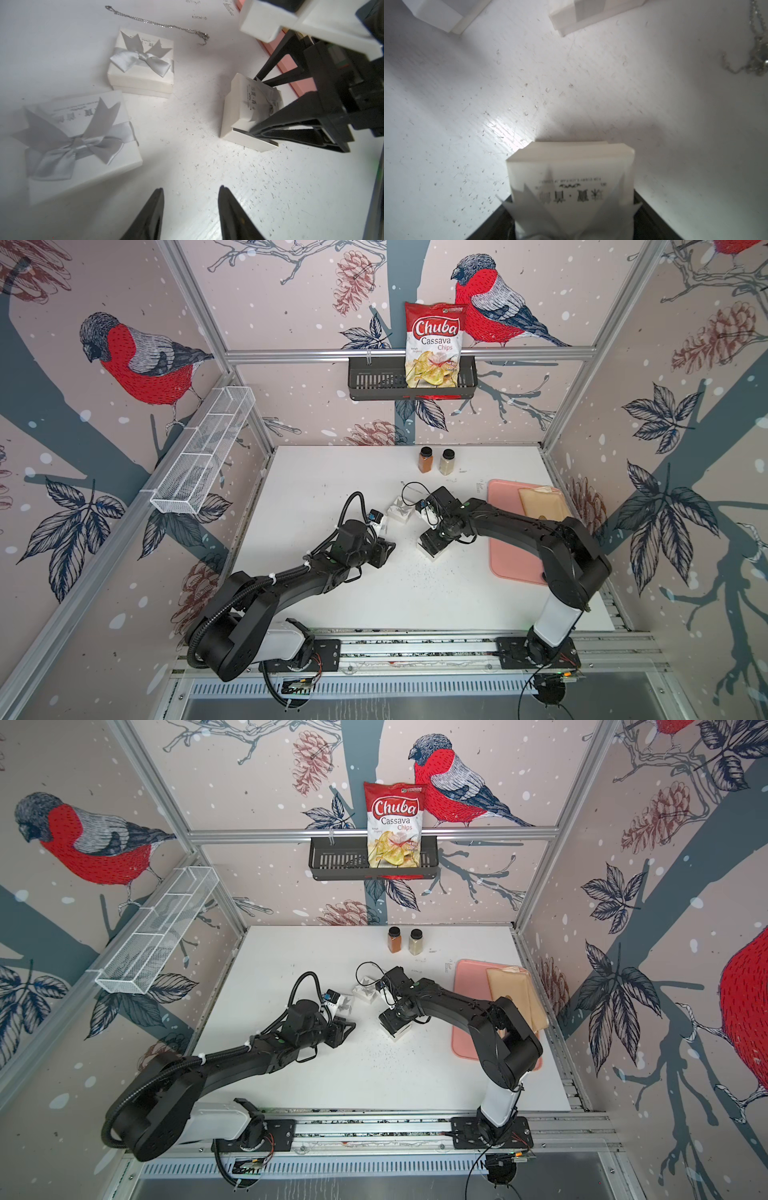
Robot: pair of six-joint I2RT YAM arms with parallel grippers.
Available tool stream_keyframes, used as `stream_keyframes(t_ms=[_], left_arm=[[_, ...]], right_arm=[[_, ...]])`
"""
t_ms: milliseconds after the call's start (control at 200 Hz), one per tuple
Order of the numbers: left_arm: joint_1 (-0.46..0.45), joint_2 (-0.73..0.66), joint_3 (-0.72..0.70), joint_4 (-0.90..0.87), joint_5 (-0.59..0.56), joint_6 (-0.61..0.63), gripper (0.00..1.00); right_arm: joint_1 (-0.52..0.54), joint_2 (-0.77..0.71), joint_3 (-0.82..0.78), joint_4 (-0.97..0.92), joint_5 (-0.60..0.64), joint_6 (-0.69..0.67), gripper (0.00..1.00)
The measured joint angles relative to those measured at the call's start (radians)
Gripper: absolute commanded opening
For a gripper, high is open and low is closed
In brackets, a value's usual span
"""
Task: Take the necklace out of the lift-off lid jewelry box
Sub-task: Close the lid on the jewelry box.
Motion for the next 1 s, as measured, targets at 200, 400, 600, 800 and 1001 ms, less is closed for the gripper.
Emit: stream_keyframes(t_ms=[200,400,600,800,1001], left_arm=[[-0.009,0.047,-0.019,0.050,0.046,0.000,0.46],[-0.068,0.140,-0.006,0.098,0.052,-0.002,0.44],[-0.123,0.245,0.034,0.172,0.064,-0.038,0.41],[-0.144,0.296,0.054,0.232,0.069,-0.080,0.41],[-0.170,0.316,0.059,0.269,0.069,-0.106,0.38]], right_arm=[[0.000,0.000,0.000,-0.002,-0.022,0.000,0.78],[0.000,0.000,0.000,-0.005,-0.031,0.000,0.79],[0.000,-0.012,-0.011,-0.006,-0.033,0.005,0.79],[-0.005,-0.042,-0.027,-0.006,-0.033,0.026,0.80],[-0.025,-0.096,-0.053,-0.005,-0.061,0.033,0.79]])
